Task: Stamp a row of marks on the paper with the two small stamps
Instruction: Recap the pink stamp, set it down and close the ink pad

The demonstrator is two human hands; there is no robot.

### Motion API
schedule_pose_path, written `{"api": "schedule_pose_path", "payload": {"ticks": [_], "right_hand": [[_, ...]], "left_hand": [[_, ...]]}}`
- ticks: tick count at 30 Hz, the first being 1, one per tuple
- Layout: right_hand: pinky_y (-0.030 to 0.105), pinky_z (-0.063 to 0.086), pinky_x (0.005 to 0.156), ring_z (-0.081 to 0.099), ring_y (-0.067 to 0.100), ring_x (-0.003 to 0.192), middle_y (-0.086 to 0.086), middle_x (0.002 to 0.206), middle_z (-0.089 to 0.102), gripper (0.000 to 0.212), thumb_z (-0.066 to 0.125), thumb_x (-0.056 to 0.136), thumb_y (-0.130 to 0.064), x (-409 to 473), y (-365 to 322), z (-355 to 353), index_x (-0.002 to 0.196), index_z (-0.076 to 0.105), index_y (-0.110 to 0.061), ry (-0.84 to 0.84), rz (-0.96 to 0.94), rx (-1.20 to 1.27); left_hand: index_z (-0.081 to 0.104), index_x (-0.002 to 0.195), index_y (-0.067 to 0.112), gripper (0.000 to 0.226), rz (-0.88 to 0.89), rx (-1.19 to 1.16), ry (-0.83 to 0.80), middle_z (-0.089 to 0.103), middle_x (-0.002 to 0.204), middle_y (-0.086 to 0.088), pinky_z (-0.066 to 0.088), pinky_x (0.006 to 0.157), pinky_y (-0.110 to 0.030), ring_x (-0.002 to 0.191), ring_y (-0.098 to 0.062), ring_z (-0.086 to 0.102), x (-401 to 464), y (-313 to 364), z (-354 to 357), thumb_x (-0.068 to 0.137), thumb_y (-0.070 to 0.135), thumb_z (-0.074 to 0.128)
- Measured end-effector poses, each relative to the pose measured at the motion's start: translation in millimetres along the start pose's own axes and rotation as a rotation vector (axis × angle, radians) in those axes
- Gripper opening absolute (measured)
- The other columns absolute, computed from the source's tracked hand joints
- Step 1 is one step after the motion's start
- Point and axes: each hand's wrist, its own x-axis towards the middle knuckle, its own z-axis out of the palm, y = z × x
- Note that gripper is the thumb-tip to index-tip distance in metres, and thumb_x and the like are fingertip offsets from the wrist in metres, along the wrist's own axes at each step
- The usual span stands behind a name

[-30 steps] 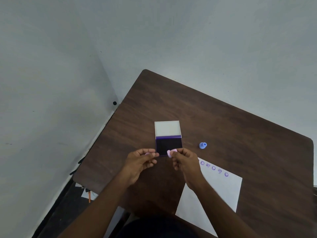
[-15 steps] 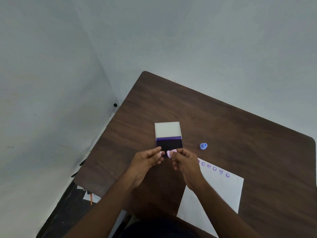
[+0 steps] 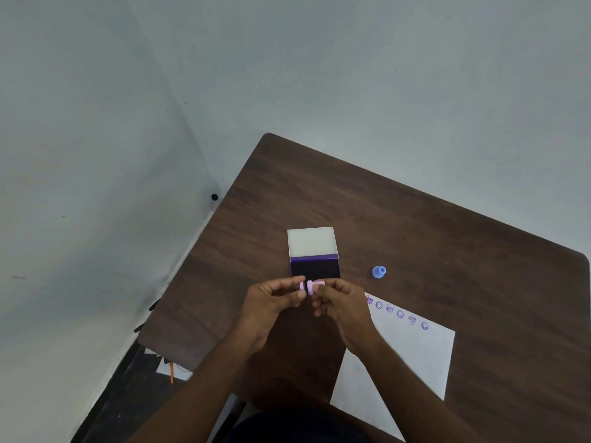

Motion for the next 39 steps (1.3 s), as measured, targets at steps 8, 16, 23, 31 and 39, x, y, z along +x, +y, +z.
{"api": "schedule_pose_path", "payload": {"ticks": [8, 16, 23, 31, 39], "right_hand": [[0.038, 0.057, 0.070, 0.066, 0.027, 0.071, 0.017, 0.082, 0.073, 0.019, 0.074, 0.081, -0.017, 1.0, -0.2, 1.8, 0.096, 0.072, -0.005, -0.010, -0.015, -0.034], [0.041, 0.058, 0.075, 0.069, 0.030, 0.075, 0.018, 0.085, 0.074, 0.019, 0.073, 0.083, -0.017, -1.8, 0.7, 3.7, 0.098, 0.073, -0.006, -0.040, -0.033, -0.009], [0.048, 0.058, 0.082, 0.069, 0.034, 0.077, 0.022, 0.091, 0.073, 0.023, 0.072, 0.083, -0.013, 1.9, 1.7, 4.3, 0.103, 0.071, -0.001, -0.031, 0.005, 0.032], [0.047, 0.059, 0.080, 0.071, 0.034, 0.078, 0.020, 0.090, 0.074, 0.026, 0.075, 0.080, -0.014, 3.2, -0.3, 2.8, 0.103, 0.072, -0.001, -0.033, -0.051, 0.010], [0.048, 0.059, 0.080, 0.071, 0.035, 0.078, 0.020, 0.088, 0.074, 0.023, 0.073, 0.082, -0.012, 3.3, 1.3, 3.6, 0.102, 0.072, -0.001, -0.034, -0.035, 0.011]], "left_hand": [[0.074, 0.107, 0.010, 0.032, 0.024, 0.037, -0.004, 0.077, 0.099, -0.004, 0.058, 0.079, -0.023, 0.092, -0.017, 0.074, 2.5, 3.3, 0.6, 0.076, 0.006, 0.078], [0.075, 0.103, 0.013, 0.028, 0.021, 0.058, 0.026, 0.078, 0.095, -0.002, 0.059, 0.082, -0.029, 0.090, -0.018, 0.074, 1.8, 3.8, 1.9, 0.075, 0.012, 0.080], [0.075, 0.101, 0.014, 0.029, 0.057, 0.052, 0.016, 0.078, 0.091, 0.000, 0.058, 0.073, -0.021, 0.088, -0.017, 0.074, 1.5, 6.8, 2.0, 0.075, 0.001, 0.078], [0.076, 0.099, 0.014, 0.018, 0.062, 0.082, 0.044, 0.078, 0.084, -0.006, 0.060, 0.073, -0.026, 0.078, -0.023, 0.074, 1.4, 7.3, -2.6, 0.082, 0.017, 0.075], [0.076, 0.101, 0.014, 0.024, 0.061, 0.135, 0.043, 0.078, 0.087, 0.001, 0.058, 0.071, -0.020, 0.080, -0.016, 0.074, 0.7, 9.6, -1.1, 0.077, 0.016, 0.079]]}}
